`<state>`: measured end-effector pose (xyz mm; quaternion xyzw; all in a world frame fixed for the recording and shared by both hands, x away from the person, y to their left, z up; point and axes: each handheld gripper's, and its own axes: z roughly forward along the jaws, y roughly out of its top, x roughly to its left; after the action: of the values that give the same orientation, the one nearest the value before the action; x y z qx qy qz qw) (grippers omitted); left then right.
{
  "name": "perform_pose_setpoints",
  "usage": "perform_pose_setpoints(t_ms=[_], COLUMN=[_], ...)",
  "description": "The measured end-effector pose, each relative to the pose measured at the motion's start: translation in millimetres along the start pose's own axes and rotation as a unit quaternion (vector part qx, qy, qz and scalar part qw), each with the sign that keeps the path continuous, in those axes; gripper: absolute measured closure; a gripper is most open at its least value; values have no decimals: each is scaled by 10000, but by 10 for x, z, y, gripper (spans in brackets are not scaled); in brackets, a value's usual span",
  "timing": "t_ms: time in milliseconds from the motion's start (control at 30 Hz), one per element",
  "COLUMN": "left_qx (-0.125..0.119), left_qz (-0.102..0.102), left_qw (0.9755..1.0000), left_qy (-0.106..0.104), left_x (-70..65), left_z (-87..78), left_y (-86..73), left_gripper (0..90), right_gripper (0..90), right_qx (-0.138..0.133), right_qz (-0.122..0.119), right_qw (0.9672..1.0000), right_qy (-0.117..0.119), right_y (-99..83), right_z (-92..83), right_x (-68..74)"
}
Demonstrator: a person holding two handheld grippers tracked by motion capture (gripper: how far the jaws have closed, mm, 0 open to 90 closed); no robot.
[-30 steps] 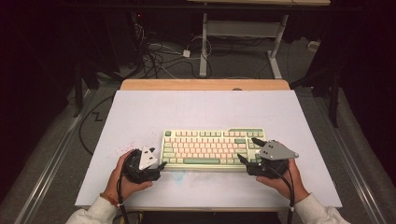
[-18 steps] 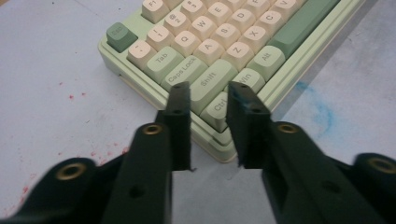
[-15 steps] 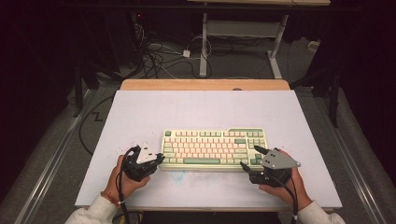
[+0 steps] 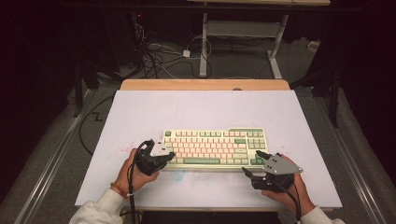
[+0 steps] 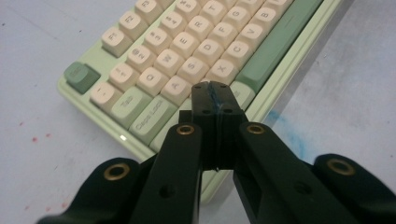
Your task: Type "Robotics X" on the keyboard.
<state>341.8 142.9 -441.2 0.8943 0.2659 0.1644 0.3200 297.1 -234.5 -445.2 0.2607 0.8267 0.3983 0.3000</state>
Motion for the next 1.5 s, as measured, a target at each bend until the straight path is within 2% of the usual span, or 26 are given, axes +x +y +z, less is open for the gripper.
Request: perform_pose_setpoints(t_ms=[300,533,767,1133,1300,1333,1500], left_qx=[24,146,192,203,332,289,282], left_qz=[180,311,336,364,423,442,437], left_qw=[9997,9991,9989,9988,9981,9984,9985], left_qy=[-166,-248,-270,-245,-284,-215,-196], left_x=[-46,-76,-89,-97,-107,-119,-115], left_z=[190,333,399,414,450,462,443], left_y=[230,342,376,390,383,374,380], left_gripper=[876,876,874,873,874,875,873], right_gripper=[275,275,276,279,279,279,278], right_qx=[27,86,119,151,160,171,187], right_qz=[-10,-68,-118,-186,-195,-195,-222], right_qw=[10000,9999,9998,9997,9997,9996,9996], right_qy=[-18,24,51,60,59,65,60], right_y=[-18,-29,-31,-20,-15,-16,-16], right_z=[-14,10,15,25,26,29,31], right_x=[1,20,30,57,68,70,76])
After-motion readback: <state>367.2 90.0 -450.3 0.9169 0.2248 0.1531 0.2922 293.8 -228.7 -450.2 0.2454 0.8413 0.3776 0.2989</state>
